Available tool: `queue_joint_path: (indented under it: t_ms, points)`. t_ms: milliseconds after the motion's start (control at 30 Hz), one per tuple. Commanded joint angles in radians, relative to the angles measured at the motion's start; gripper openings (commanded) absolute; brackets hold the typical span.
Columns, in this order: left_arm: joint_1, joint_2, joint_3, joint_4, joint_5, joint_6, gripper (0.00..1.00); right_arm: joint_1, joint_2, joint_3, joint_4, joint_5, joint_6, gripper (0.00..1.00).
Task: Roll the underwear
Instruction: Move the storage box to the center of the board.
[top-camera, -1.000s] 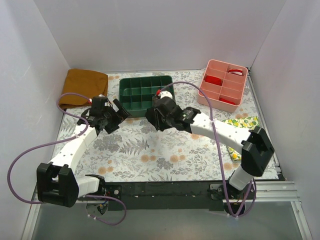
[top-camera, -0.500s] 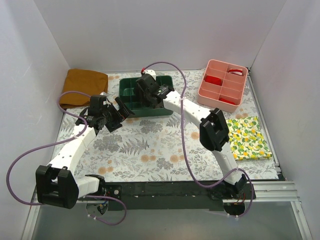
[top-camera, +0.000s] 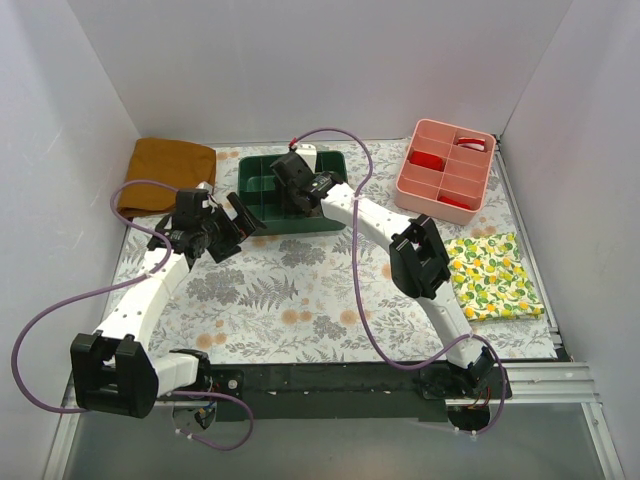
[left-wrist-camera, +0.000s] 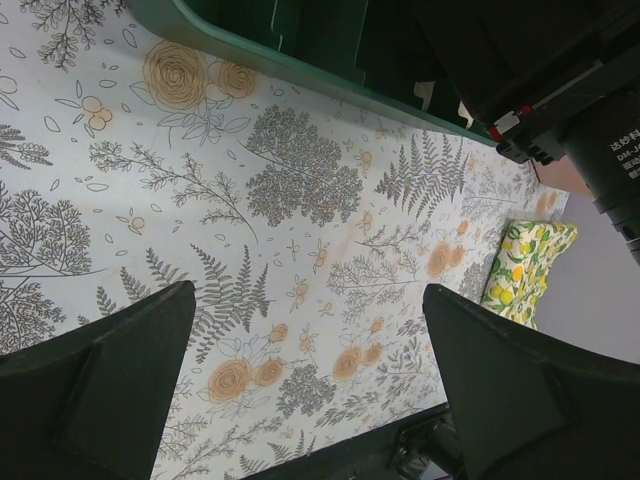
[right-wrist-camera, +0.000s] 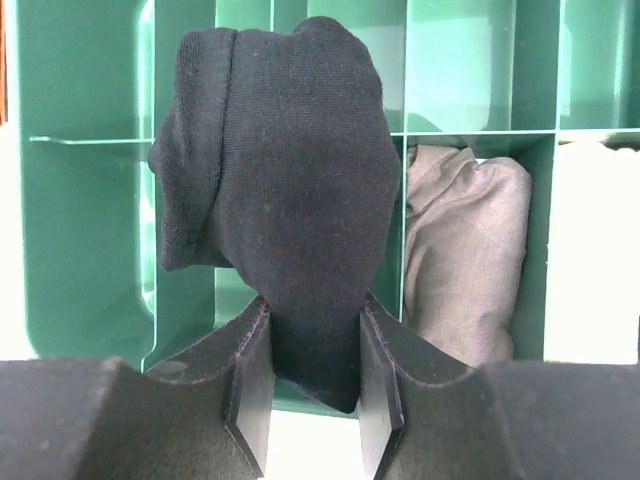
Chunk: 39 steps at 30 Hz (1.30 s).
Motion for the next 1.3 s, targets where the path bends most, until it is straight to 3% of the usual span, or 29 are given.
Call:
queue_joint_path:
  t_ms: [0, 433, 767, 900, 1133, 1267]
  points:
    - [0.015, -0.010, 0.032, -0.023, 0.017, 0.018, 0.98, -0.005, 0.015, 0.010, -0.001, 0.051, 0.052, 0.01]
    - [0.032, 0.018, 0.028, -0.032, 0.037, 0.029, 0.98, -0.014, 0.122, 0.108, -0.132, 0.021, 0.121, 0.01]
    - [0.041, 0.028, 0.012, -0.021, 0.060, 0.027, 0.98, -0.017, 0.038, 0.007, -0.166, 0.089, 0.198, 0.01]
    - [0.041, 0.030, -0.004, -0.011, 0.073, 0.024, 0.98, -0.019, -0.046, -0.100, -0.075, 0.072, 0.172, 0.01]
    - [0.043, 0.019, -0.011, -0.005, 0.080, 0.023, 0.98, -0.033, -0.059, -0.076, -0.135, 0.060, 0.151, 0.01]
    - [0.043, 0.031, 0.031, -0.001, 0.079, 0.038, 0.98, -0.033, -0.092, -0.160, -0.133, 0.045, 0.106, 0.01]
